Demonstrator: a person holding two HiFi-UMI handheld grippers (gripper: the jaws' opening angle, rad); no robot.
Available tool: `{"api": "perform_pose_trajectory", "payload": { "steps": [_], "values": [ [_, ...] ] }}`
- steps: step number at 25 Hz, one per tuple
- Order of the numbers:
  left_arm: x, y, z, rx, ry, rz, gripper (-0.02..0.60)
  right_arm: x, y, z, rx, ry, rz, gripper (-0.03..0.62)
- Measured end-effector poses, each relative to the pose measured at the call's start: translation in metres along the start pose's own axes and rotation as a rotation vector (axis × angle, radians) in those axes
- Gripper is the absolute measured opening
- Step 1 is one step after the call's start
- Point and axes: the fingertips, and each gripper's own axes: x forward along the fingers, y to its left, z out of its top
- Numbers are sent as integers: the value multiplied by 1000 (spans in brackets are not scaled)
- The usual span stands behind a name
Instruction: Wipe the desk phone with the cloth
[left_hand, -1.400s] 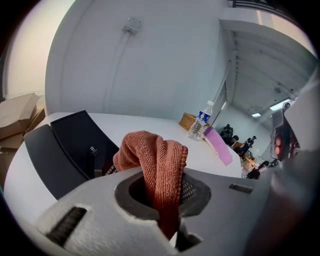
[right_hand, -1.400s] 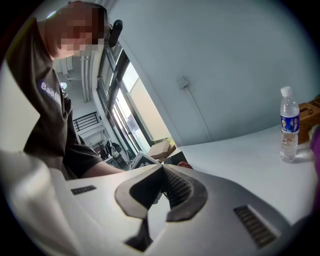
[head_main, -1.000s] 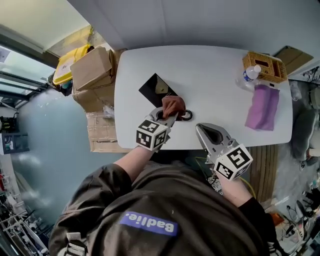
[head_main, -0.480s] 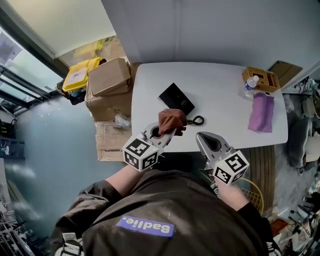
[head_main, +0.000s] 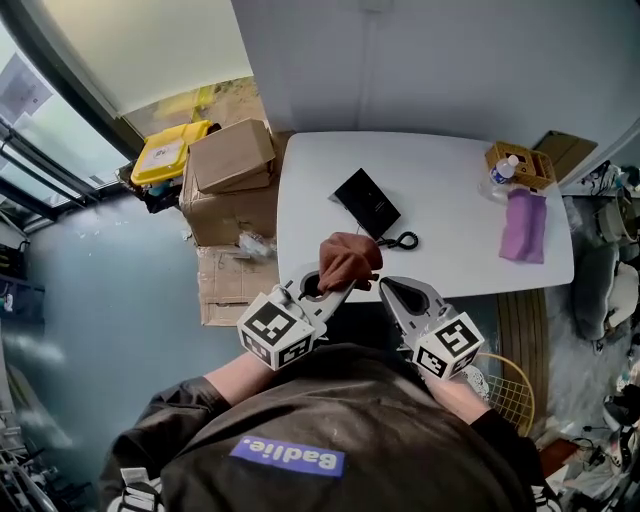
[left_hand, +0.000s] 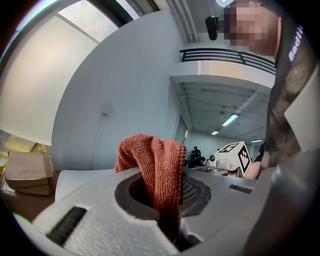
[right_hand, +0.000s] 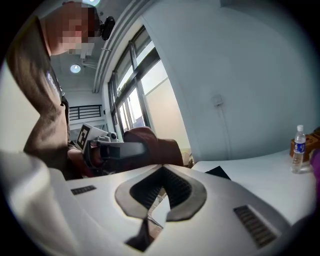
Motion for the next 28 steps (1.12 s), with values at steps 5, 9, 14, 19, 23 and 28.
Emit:
{"api": "perform_pose_trajectory", "payload": {
  "steps": [5,9,14,19,23,28],
  "values": [
    [-12,-9,1,24,-28,-18,37,2,19,-4,-37,0,22,28],
    [-15,-15,3,41,-34,-38,37,2,25,-2,-58,-3,18,26],
    [-17,-20,2,57,-37,-52,37,-1,27,-2,-60,-6,6,28],
    [-17,-25,2,69,-36,-62,37,-3,30,-4,-59,-4,3,28],
    [-18,-27,-1,88,-29,-73,37,-2,32,-4,-61,-4,1,27],
    [-19,-28,-5,107,-29,-78,37,-3,33,-7,-61,-3,4,27]
  ]
}}
